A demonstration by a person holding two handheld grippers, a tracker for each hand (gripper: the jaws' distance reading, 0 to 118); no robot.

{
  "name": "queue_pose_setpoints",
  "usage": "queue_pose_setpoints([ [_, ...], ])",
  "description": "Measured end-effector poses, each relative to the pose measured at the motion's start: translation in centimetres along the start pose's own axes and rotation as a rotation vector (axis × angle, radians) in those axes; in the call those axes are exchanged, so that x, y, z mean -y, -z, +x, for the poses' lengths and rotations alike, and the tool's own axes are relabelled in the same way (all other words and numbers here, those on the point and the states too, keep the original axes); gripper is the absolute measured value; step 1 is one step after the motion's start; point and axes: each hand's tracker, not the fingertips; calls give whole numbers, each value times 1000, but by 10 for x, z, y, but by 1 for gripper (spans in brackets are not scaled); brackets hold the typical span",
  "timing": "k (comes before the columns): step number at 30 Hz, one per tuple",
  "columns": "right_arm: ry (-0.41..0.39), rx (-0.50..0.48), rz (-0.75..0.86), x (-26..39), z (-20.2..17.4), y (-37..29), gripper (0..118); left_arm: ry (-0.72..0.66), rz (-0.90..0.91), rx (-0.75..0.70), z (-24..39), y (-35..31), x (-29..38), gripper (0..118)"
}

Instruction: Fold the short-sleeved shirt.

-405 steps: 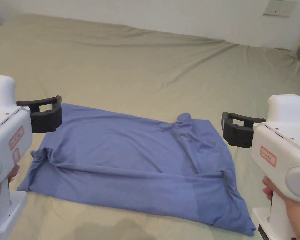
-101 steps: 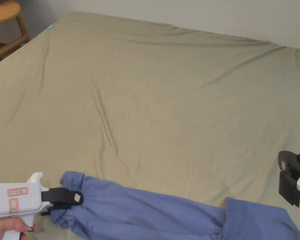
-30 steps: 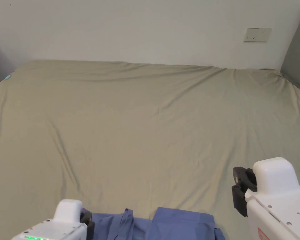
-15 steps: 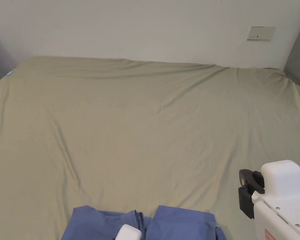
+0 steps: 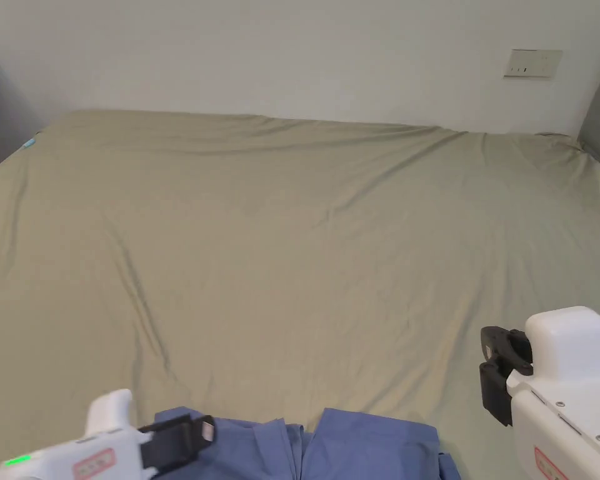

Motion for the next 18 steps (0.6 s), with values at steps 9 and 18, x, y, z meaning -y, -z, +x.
queue_pose_setpoints([
  [9,-31,-17,-32,2,-12,8,2,-285,-137,81,-116,10,-1,118],
  [18,-43,-23,-53,2,-19,13,2,-405,-209,258,-104,65,23,59],
])
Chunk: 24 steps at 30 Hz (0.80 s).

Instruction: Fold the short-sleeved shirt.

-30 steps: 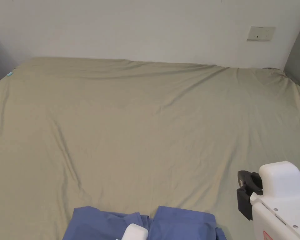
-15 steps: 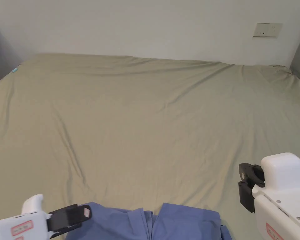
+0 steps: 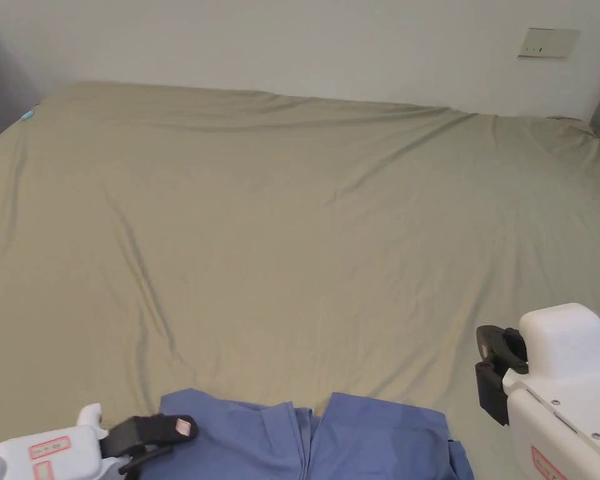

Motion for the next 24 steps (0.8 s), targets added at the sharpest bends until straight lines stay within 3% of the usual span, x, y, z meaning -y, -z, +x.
queue_pose_setpoints([
  [1,0,-2,-1,0,-1,1,2,20,-42,-71,4,2,4,17],
  [2,1,-4,-2,0,-1,1,2,68,-65,-165,9,9,9,13],
  [3,1,-7,-3,0,-2,0,2,129,-53,-227,14,10,12,13],
  [4,1,-9,-3,0,-3,0,2,135,-21,-165,21,7,11,13],
  [7,-9,-11,-3,0,-4,-2,2,262,18,-343,44,-2,14,13],
  [11,-13,-7,-2,-1,-3,-4,2,460,45,-423,70,-15,20,13],
  [20,-14,-13,20,-6,-8,-11,2,462,200,-583,78,-87,-2,13],
  [24,-12,-18,28,-7,-9,-13,2,462,312,-752,84,-138,-12,13],
])
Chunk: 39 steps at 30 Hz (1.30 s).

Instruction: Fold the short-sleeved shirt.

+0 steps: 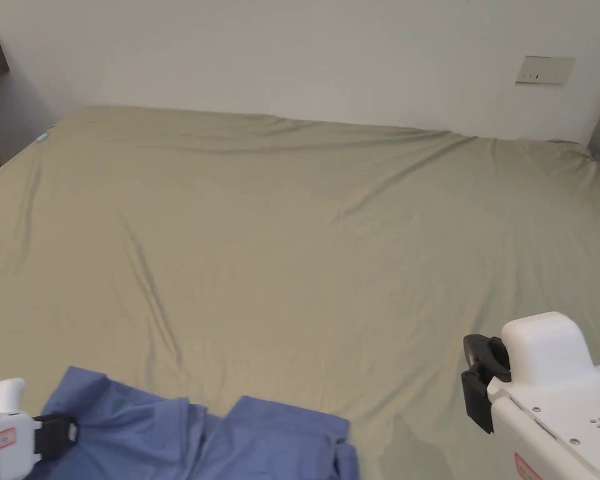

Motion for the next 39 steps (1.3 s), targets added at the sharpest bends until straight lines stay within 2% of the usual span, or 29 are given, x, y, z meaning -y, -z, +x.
queue_pose_setpoints([
  [4,4,-1,6,0,1,-1,2,-58,49,-122,-9,-39,-16,13],
  [8,13,-5,6,0,1,1,2,-11,58,-71,25,-63,-26,13],
  [12,11,-13,10,1,-1,-1,2,54,63,43,81,-63,-27,13],
  [15,9,-13,9,2,0,-3,2,81,31,158,123,-48,-22,13],
  [17,14,-9,5,4,3,-4,2,108,-5,182,144,-26,-15,13],
  [24,45,20,-12,14,22,-9,2,248,-152,128,219,38,36,13],
  [30,61,41,-31,21,33,-5,2,229,-182,93,242,67,79,16],
  [31,64,42,-34,22,33,-4,2,222,-172,111,242,65,81,24],
  [32,66,41,-37,22,34,-3,2,193,-163,165,243,65,82,43],
  [34,70,39,-41,23,33,1,2,131,-198,356,245,64,82,90],
  [35,70,37,-43,23,33,3,2,111,-228,441,246,63,81,106],
  [39,66,24,-44,22,28,4,2,94,-104,546,232,32,61,103],
])
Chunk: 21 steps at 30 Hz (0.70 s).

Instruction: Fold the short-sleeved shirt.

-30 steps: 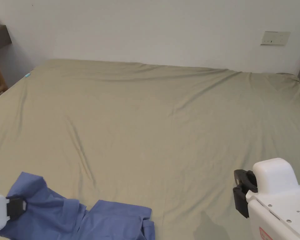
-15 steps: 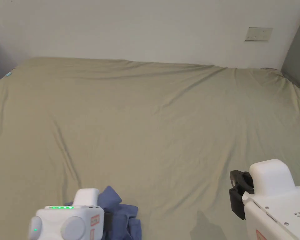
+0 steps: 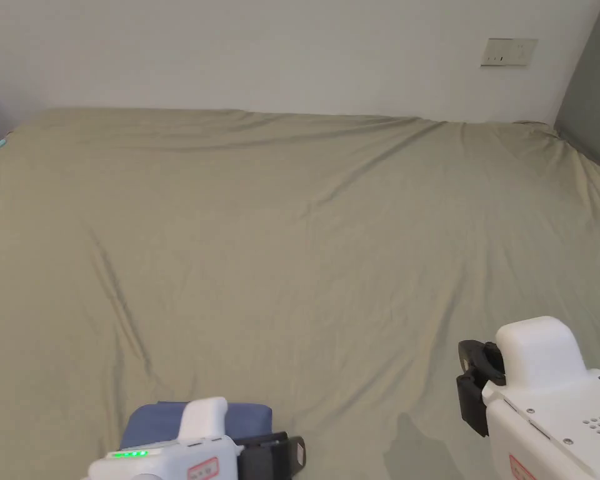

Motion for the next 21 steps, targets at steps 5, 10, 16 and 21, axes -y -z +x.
queue_pose_setpoints([
  [5,-9,-3,2,-2,-4,-1,2,46,176,-212,-12,-43,-21,0],
  [10,-19,-7,8,-3,-8,-3,2,210,150,-429,-21,-23,-10,0],
  [16,-29,3,-1,-3,-10,-5,2,370,-71,-524,0,53,30,0],
  [21,-44,24,-9,2,-9,-8,2,497,-11,-608,29,65,45,0],
])
